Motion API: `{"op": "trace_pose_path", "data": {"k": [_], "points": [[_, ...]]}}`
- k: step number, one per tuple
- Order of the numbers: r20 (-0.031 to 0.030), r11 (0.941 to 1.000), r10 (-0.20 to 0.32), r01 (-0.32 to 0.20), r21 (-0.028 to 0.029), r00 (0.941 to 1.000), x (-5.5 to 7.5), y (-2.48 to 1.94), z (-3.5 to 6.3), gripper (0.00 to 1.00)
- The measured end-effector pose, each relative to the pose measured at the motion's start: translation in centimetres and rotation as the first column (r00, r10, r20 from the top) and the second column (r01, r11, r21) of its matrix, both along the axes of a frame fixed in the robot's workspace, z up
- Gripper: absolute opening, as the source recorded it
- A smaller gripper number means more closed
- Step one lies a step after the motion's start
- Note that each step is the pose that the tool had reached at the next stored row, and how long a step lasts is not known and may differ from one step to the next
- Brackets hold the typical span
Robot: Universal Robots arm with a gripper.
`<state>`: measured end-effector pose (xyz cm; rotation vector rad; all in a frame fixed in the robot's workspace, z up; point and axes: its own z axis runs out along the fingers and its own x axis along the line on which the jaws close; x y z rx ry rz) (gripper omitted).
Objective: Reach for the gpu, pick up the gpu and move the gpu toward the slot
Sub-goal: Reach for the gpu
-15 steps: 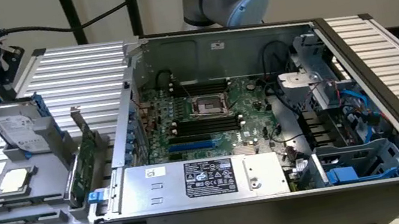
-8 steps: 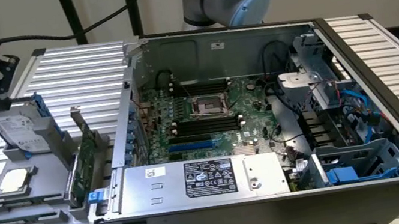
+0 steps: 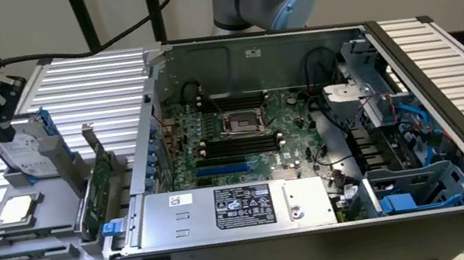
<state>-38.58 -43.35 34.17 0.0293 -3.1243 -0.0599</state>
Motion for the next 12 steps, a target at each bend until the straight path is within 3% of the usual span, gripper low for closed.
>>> {"op": "trace_pose_path", "data": {"k": [5,12], "points": [[-0.0020,1.0000,0.000,0.000,0.0000,1.0000,2.0,-1.13,0.00,0.11],[-0.0034,1.0000,0.000,0.000,0.0001,1.0000,5.2,-2.28,-0.01,0.11]]}}
